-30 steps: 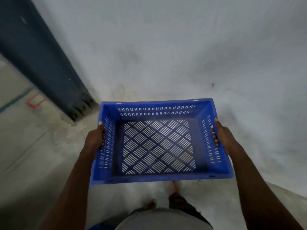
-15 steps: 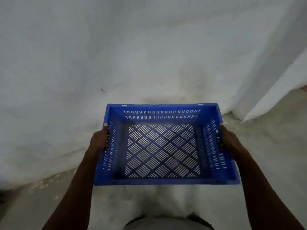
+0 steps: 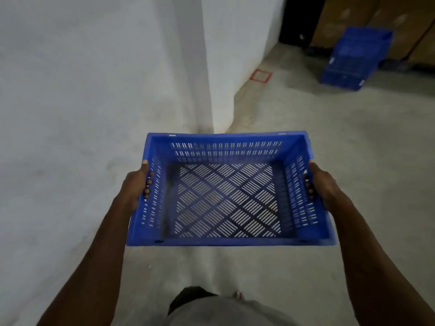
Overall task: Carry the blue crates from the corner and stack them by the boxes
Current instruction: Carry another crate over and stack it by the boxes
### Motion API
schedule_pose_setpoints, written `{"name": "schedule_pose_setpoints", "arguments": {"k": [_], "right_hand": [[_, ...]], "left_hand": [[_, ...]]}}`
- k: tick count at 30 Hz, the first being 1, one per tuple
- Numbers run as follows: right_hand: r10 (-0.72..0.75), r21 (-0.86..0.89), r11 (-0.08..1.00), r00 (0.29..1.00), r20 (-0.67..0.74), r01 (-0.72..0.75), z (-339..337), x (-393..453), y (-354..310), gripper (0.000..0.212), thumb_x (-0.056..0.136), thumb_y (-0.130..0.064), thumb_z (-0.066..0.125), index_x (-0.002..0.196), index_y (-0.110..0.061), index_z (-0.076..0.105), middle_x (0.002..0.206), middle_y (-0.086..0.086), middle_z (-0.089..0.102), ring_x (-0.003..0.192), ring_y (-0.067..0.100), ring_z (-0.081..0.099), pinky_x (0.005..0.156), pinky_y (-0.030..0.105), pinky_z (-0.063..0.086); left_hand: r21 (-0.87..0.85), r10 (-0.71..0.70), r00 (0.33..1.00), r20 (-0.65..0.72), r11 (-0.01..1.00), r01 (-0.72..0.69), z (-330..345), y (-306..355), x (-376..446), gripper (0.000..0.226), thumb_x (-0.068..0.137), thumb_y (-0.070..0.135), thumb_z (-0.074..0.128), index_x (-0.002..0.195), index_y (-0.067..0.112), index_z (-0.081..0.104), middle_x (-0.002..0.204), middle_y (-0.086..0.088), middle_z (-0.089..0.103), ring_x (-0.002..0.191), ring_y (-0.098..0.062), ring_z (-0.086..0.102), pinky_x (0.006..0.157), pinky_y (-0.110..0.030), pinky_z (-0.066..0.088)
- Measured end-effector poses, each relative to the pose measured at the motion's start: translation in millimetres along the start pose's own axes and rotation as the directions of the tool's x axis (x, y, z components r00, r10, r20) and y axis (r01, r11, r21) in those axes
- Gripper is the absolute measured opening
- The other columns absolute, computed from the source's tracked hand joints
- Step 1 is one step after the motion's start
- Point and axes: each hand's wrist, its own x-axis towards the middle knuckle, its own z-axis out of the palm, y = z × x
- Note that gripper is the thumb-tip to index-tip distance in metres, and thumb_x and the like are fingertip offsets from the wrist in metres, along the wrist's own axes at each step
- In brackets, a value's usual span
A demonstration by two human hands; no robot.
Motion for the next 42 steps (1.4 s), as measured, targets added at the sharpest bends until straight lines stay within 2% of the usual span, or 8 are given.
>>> {"name": "schedule_pose_setpoints", "arguments": {"k": [5,8,13,20,26,34,37,42], "right_hand": [[0.074,0.064,0.996,0.988,-0.136,-0.065,-88,63,1,0.060,0.097,-0.066,0.038,0.087,-0.010,0.059,0.064,0.004,0.051,0.053,0.019,0.044,0.052,0.033,0.040],[0.107,0.152,0.985,0.974,-0.200,-0.077,-128,112,0,0.059,0.095,-0.065,0.042,0.083,-0.010,0.058,0.061,0.004,0.048,0.049,0.019,0.040,0.048,0.031,0.037],[0.169,0.229,0.968,0.939,-0.300,-0.101,-181,192,-14,0.059,0.095,-0.066,0.044,0.085,-0.009,0.058,0.060,0.004,0.045,0.048,0.018,0.038,0.046,0.029,0.035],[0.217,0.275,0.956,0.879,-0.423,-0.104,-256,302,-65,0.060,0.097,-0.064,0.042,0.087,-0.008,0.058,0.065,0.007,0.047,0.052,0.020,0.042,0.049,0.031,0.039],[0.247,0.354,0.932,0.860,-0.447,-0.083,-337,426,-99,0.059,0.097,-0.064,0.043,0.088,-0.008,0.057,0.063,0.006,0.046,0.050,0.019,0.040,0.047,0.030,0.037],[0.202,0.367,0.929,0.896,-0.395,-0.047,-458,604,-182,0.051,0.098,-0.059,0.043,0.086,-0.011,0.053,0.059,0.003,0.042,0.045,0.016,0.037,0.043,0.027,0.034],[0.192,0.334,0.941,0.889,-0.415,-0.048,-497,667,-217,0.054,0.097,-0.061,0.044,0.086,-0.009,0.056,0.061,0.004,0.043,0.046,0.017,0.037,0.044,0.028,0.034],[0.179,0.320,0.946,0.893,-0.413,-0.041,-549,785,-270,0.053,0.098,-0.060,0.044,0.085,-0.009,0.056,0.063,0.005,0.043,0.046,0.017,0.037,0.040,0.025,0.033]], "left_hand": [[0.071,0.032,0.987,0.155,0.997,-0.043,134,70,52,0.052,0.097,0.063,0.047,0.087,0.014,0.059,0.065,-0.002,0.050,0.052,-0.018,0.041,0.054,-0.033,0.039],[0.083,0.039,0.971,0.235,0.995,-0.060,212,108,90,0.050,0.098,0.062,0.047,0.087,0.015,0.060,0.062,0.001,0.048,0.049,-0.017,0.036,0.051,-0.031,0.033],[0.115,0.049,0.943,0.330,0.989,-0.091,339,171,161,0.048,0.099,0.061,0.046,0.084,0.017,0.058,0.060,0.002,0.046,0.044,-0.014,0.034,0.049,-0.028,0.031],[0.203,0.070,0.910,0.410,0.965,-0.166,516,282,248,0.050,0.099,0.061,0.046,0.088,0.014,0.061,0.058,0.004,0.047,0.040,-0.013,0.034,0.046,-0.026,0.030],[0.199,0.077,0.863,0.500,0.959,-0.202,667,362,306,0.048,0.101,0.060,0.042,0.090,0.015,0.057,0.060,0.003,0.042,0.037,-0.011,0.032,0.044,-0.024,0.028],[0.123,0.084,0.868,0.490,0.979,-0.165,836,460,368,0.043,0.102,0.058,0.042,0.084,0.020,0.054,0.060,0.004,0.039,0.034,-0.009,0.029,0.038,-0.019,0.025],[0.126,0.076,0.890,0.450,0.981,-0.147,892,500,389,0.044,0.102,0.058,0.042,0.086,0.019,0.056,0.062,0.003,0.040,0.034,-0.009,0.030,0.038,-0.019,0.026],[0.125,0.078,0.886,0.457,0.981,-0.151,987,561,449,0.045,0.103,0.058,0.039,0.085,0.019,0.054,0.063,0.003,0.040,0.034,-0.008,0.030,0.037,-0.018,0.025]]}}
